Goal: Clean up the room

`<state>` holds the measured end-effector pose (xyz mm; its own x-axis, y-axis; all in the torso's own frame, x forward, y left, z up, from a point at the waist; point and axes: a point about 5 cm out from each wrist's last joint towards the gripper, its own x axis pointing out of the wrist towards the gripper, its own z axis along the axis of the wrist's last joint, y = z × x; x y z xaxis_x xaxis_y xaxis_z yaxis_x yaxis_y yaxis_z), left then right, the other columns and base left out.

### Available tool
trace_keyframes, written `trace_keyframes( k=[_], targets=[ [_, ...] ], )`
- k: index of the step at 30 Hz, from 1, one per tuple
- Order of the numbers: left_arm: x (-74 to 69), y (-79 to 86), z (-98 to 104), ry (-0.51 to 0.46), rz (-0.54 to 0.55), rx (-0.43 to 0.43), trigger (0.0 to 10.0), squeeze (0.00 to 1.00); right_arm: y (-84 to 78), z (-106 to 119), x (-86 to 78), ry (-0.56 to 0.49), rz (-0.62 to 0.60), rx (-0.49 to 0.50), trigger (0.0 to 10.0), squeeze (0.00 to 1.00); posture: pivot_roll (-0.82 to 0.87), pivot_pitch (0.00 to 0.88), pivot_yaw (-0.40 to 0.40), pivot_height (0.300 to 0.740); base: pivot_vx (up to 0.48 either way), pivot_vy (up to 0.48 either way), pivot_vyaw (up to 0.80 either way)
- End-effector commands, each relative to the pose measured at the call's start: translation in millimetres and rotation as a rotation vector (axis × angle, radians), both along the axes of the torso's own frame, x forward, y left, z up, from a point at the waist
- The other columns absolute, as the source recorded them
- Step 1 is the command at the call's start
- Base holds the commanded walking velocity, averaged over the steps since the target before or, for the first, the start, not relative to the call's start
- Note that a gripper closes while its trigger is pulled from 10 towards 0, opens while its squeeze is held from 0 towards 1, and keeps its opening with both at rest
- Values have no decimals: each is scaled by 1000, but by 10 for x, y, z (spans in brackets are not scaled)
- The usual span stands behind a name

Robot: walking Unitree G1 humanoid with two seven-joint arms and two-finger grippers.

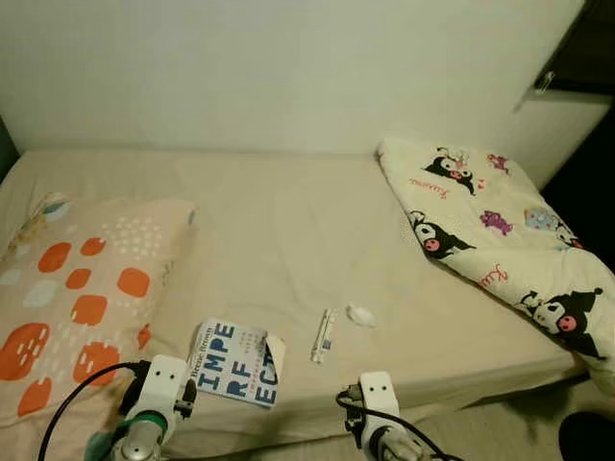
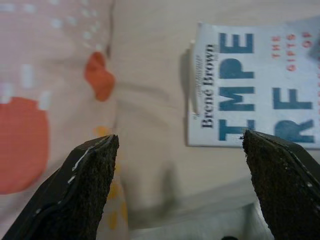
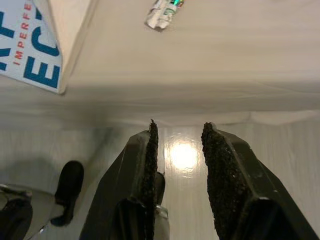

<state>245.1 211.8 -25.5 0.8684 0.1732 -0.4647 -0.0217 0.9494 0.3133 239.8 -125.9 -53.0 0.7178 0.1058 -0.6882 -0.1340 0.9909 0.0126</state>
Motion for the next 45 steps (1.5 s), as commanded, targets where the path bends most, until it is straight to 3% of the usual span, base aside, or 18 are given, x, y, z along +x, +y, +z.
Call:
trace_keyframes(
  k=[1,10,16,23,33,40,45],
  targets=[
    [-29,-5,-32,20,2,-8,10000,0,-18,5,13,4,0,-9,10000,0,141,0,-77,740,0,0,0],
    [87,-102,13,26,-60,-8,10000,0,-101,32,46,-25,-55,-25,10000,0,85,0,-8,740,0,0,0],
    [71,-80,2,38,-45,-19,10000,0,-122,-45,-76,2,-102,8,10000,0,78,13,22,740,0,0,0],
    [63,-95,4,31,-72,10,10000,0,-135,-79,-126,17,-83,-22,10000,0,88,18,6,740,0,0,0],
    [26,-126,-28,39,-60,9,10000,0,-156,-45,-68,10,-66,-36,10000,0,93,18,-17,740,0,0,0],
    [33,-168,-32,39,-71,6,10000,0,-185,-16,-35,-18,-119,-9,10000,0,86,9,-26,740,0,0,0],
    [54,-118,7,2,-24,2,10000,0,-118,33,35,-43,-12,-27,10000,0,94,0,-48,740,0,0,0]
  ],
)
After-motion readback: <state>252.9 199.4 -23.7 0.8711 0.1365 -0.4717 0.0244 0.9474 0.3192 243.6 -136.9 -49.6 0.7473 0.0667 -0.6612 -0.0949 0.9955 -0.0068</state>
